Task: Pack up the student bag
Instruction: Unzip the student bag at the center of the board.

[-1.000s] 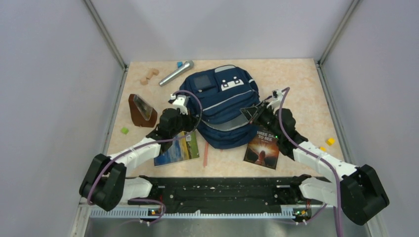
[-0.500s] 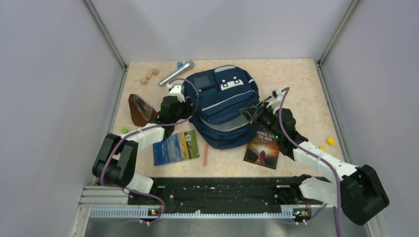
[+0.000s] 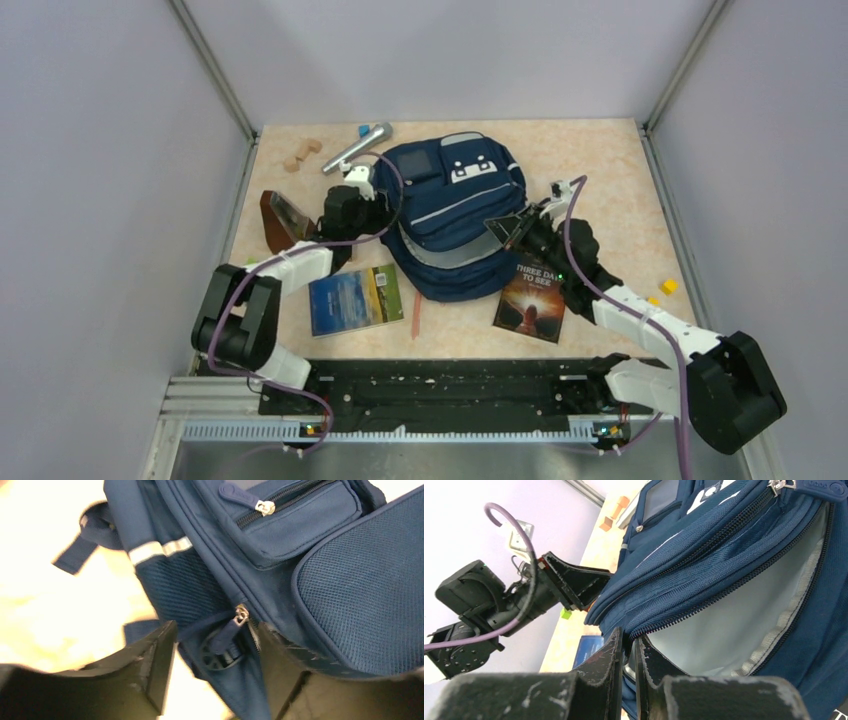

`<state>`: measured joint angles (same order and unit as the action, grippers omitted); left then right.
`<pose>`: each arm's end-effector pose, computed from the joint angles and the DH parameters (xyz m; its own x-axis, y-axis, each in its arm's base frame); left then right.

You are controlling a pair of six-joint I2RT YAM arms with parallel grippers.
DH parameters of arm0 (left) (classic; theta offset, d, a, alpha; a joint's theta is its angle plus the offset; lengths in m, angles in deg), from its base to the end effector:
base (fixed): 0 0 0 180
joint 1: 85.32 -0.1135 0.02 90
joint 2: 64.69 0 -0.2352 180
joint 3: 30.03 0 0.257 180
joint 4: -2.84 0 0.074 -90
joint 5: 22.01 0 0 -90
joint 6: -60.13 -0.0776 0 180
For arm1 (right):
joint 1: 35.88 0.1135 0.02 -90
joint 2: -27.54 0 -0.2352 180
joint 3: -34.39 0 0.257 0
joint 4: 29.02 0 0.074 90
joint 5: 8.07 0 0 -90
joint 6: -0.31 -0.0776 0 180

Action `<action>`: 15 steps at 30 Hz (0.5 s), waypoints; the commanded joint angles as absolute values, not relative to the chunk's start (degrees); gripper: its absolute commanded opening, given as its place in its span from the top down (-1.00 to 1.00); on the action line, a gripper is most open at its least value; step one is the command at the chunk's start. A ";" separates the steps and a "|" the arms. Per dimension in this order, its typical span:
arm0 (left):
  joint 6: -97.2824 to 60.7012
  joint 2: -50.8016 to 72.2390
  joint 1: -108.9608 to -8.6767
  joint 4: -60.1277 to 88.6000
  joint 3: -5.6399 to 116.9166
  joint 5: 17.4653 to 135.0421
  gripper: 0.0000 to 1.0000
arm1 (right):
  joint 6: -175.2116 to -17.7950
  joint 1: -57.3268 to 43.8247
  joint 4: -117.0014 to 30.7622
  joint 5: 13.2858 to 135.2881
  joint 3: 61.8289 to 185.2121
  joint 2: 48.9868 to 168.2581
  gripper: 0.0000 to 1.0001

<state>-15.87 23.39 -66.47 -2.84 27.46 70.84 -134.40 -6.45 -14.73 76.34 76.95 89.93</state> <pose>0.3496 -0.1234 0.1540 -0.4752 -0.0931 -0.8750 0.2581 0.9359 -0.2397 0.2604 0.1556 0.2201 -0.4632 0.5426 -0.7007 -0.3484 0.6155 0.7069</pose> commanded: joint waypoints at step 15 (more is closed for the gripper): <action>-32.35 9.88 -43.83 -6.89 27.23 78.26 -0.82 | -130.88 -7.31 -13.05 77.15 82.72 90.02 1.00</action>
<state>-28.09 5.18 -46.69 -6.69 24.11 79.35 -133.04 -6.56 -16.11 77.04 78.32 90.41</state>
